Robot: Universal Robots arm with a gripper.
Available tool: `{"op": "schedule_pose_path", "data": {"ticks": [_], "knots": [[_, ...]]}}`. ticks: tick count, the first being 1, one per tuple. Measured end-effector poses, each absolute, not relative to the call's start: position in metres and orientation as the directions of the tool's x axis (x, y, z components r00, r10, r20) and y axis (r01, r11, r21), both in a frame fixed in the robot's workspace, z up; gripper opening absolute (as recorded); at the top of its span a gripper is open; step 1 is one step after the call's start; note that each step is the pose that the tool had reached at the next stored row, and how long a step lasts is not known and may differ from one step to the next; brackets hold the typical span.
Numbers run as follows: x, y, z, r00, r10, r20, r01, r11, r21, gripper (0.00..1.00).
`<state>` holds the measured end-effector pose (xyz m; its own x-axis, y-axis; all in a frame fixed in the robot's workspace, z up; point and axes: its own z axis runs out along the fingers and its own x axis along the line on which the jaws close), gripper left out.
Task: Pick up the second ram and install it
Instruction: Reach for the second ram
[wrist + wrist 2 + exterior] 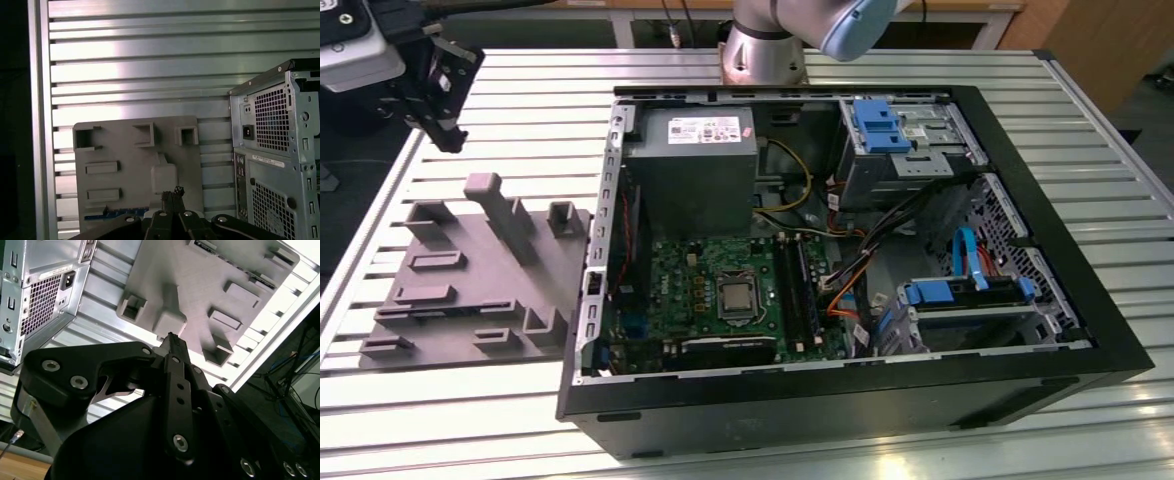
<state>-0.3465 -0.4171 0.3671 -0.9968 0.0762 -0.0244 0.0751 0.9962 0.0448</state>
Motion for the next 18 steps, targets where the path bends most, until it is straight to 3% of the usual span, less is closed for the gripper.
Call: {"op": "schedule_pose_path", "data": {"ticks": [18], "knots": [[-0.355, -0.4175, 0.3663, -0.997, 0.076, -0.024, 0.075, 0.996, 0.045, 0.11]]}}
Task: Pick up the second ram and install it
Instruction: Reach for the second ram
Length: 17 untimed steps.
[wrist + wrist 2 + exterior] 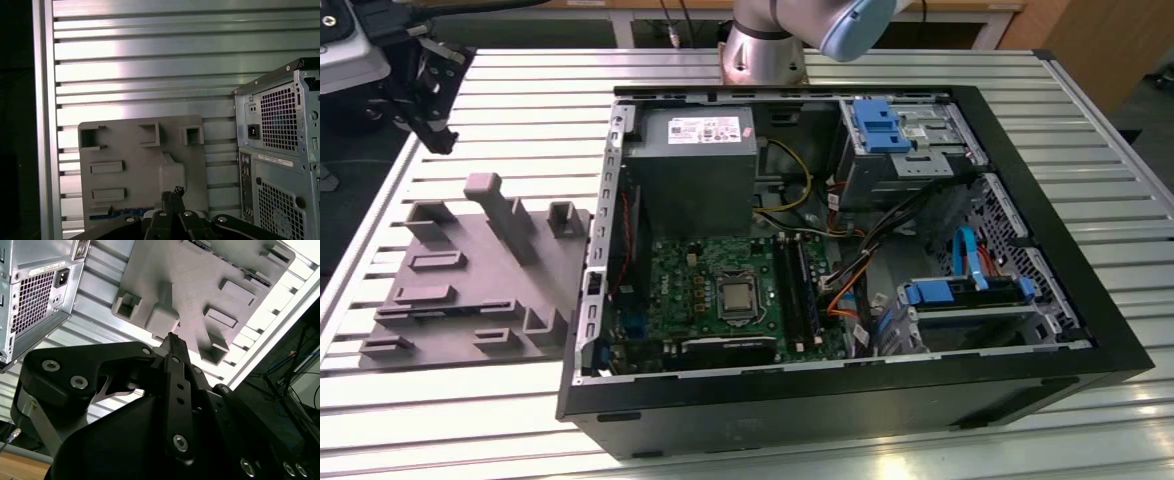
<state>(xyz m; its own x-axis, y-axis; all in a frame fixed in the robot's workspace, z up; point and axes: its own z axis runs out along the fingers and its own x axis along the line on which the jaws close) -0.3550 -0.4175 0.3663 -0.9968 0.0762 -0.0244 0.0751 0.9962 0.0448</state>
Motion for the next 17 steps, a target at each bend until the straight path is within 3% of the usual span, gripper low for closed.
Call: {"op": "schedule_pose_path", "data": {"ticks": [17], "knots": [[-0.3644, -0.4176, 0.3655, -0.997, 0.076, -0.024, 0.075, 0.996, 0.045, 0.11]]}}
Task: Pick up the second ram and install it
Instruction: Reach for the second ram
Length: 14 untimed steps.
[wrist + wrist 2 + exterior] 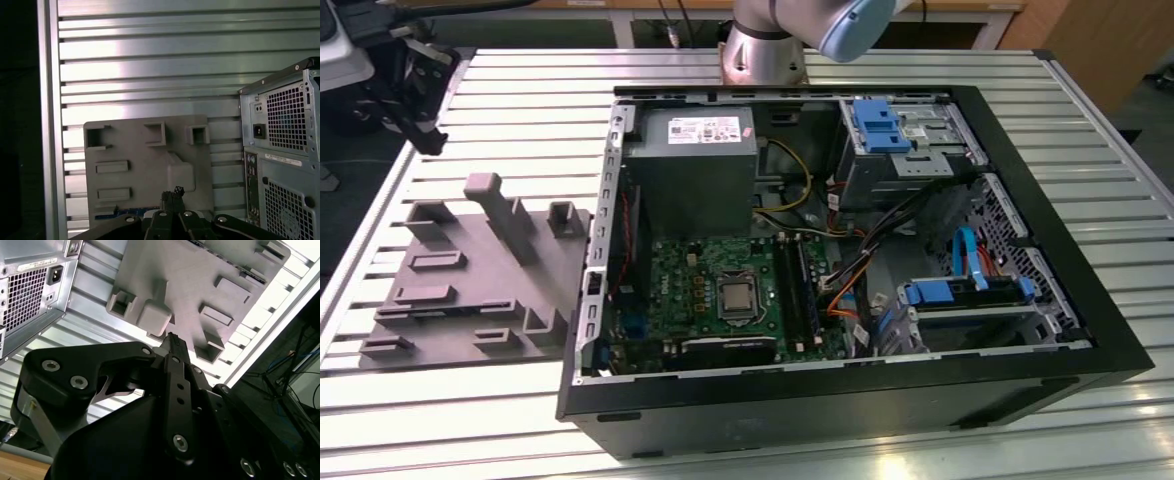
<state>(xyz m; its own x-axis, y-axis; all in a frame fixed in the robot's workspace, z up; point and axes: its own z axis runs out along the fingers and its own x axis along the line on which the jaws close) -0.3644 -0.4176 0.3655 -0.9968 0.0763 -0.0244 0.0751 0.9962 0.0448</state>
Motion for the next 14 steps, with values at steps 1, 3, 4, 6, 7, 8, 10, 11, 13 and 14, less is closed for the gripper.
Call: {"op": "schedule_pose_path", "data": {"ticks": [1, 3, 4, 6, 7, 8, 10, 11, 13, 14], "knots": [[-0.3649, -0.4176, 0.3654, -0.997, 0.076, -0.024, 0.075, 0.996, 0.045, 0.11], [-0.3661, -0.4177, 0.3654, -0.997, 0.076, -0.024, 0.075, 0.996, 0.045, 0.11], [-0.3668, -0.4177, 0.3654, -0.997, 0.076, -0.024, 0.075, 0.996, 0.045, 0.11], [-0.3679, -0.4177, 0.3653, -0.997, 0.076, -0.024, 0.075, 0.996, 0.045, 0.11], [-0.3683, -0.4178, 0.3653, -0.997, 0.076, -0.024, 0.075, 0.996, 0.045, 0.11], [-0.3688, -0.4178, 0.3653, -0.997, 0.076, -0.024, 0.075, 0.996, 0.045, 0.11], [-0.3699, -0.4178, 0.3652, -0.997, 0.076, -0.024, 0.075, 0.996, 0.045, 0.11], [-0.3706, -0.4178, 0.3651, -0.997, 0.076, -0.024, 0.075, 0.996, 0.045, 0.11], [-0.3718, -0.4178, 0.365, -0.997, 0.076, -0.024, 0.075, 0.996, 0.045, 0.11], [-0.3723, -0.4178, 0.365, -0.997, 0.076, -0.024, 0.075, 0.996, 0.045, 0.11]]}}
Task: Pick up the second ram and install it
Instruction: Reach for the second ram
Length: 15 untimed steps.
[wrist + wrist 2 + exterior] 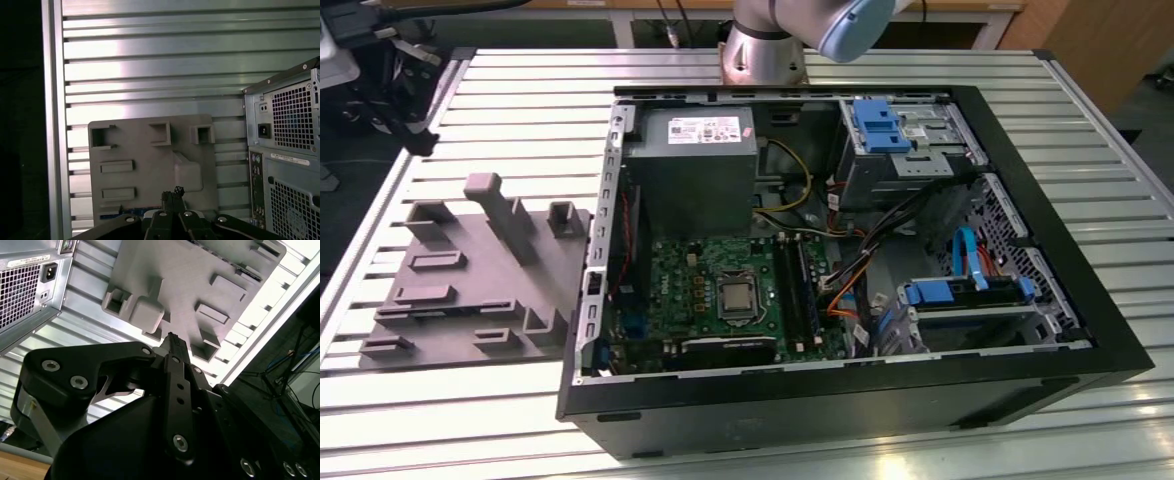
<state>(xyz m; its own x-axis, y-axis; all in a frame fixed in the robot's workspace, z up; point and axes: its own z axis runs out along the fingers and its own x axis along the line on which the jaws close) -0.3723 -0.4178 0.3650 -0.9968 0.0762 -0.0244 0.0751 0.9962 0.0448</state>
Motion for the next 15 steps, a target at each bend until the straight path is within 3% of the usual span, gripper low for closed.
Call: {"op": "schedule_pose_path", "data": {"ticks": [15], "knots": [[-0.3781, -0.419, 0.3628, -0.997, 0.076, -0.024, 0.075, 0.996, 0.045, 0.11]]}}
